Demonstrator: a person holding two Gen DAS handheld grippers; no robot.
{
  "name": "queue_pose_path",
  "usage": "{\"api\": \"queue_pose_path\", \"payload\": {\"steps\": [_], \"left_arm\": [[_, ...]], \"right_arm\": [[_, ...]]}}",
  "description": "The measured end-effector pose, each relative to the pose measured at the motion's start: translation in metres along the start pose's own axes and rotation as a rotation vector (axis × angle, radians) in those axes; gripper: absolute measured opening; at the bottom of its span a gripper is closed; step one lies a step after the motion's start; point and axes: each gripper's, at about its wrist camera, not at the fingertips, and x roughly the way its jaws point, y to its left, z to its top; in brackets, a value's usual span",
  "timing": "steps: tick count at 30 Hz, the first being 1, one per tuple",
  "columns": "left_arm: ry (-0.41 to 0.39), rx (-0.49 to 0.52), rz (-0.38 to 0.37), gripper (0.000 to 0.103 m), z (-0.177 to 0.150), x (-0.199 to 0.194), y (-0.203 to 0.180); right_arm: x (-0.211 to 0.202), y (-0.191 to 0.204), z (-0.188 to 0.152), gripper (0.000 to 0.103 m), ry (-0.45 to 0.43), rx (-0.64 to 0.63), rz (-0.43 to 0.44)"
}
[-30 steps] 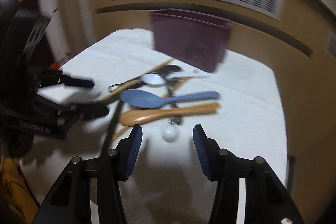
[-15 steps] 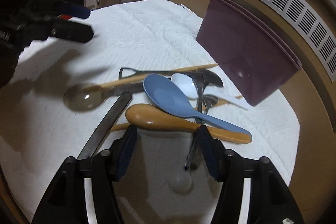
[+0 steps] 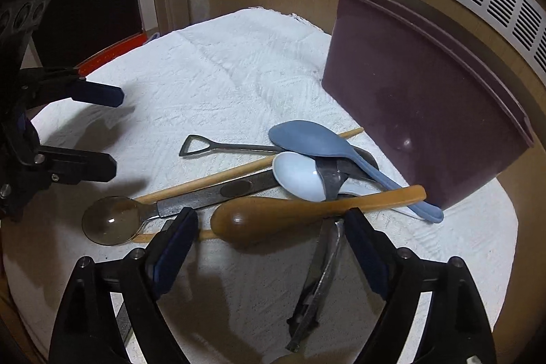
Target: Organize utensils
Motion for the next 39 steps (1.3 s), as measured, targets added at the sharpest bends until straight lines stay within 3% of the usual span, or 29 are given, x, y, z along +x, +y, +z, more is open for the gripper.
{"api": "queue_pose_path", "payload": {"steps": [4, 8, 12, 17, 20, 26, 28, 33, 39], "left_arm": [[-0.025, 0.011, -0.055, 0.088, 0.01, 0.001, -0.002], [-0.046, 0.178, -0.143, 0.083, 0.039, 0.019, -0.029], [0.009, 0.34, -0.173, 0.063, 0.07, 0.055, -0.056], [0.078, 0.409, -0.216, 0.059, 0.101, 0.1, -0.071], [0.138, 0.419, -0.184, 0.045, 0.111, 0.119, -0.076], [0.211, 0.377, -0.162, 0.041, 0.116, 0.135, -0.079], [0.204, 0.358, -0.13, 0.034, 0.111, 0.128, -0.08], [0.143, 0.302, -0.084, 0.032, 0.085, 0.095, -0.068], [0.056, 0.159, -0.07, 0.032, 0.058, 0.044, -0.033]], "right_arm": [[-0.007, -0.004, -0.011, 0.084, 0.027, 0.018, -0.062], [-0.022, -0.009, -0.025, 0.084, 0.011, 0.074, -0.085], [-0.047, -0.01, -0.035, 0.084, -0.051, 0.106, -0.111], [-0.065, -0.011, -0.05, 0.084, -0.097, 0.129, -0.128], [-0.068, -0.015, -0.059, 0.084, -0.11, 0.157, -0.123], [-0.062, -0.023, -0.067, 0.084, -0.124, 0.228, -0.095], [-0.059, -0.022, -0.068, 0.084, -0.119, 0.242, -0.099], [-0.065, -0.026, -0.071, 0.084, -0.129, 0.271, -0.125], [-0.07, -0.015, -0.061, 0.084, -0.131, 0.246, -0.154]]}}
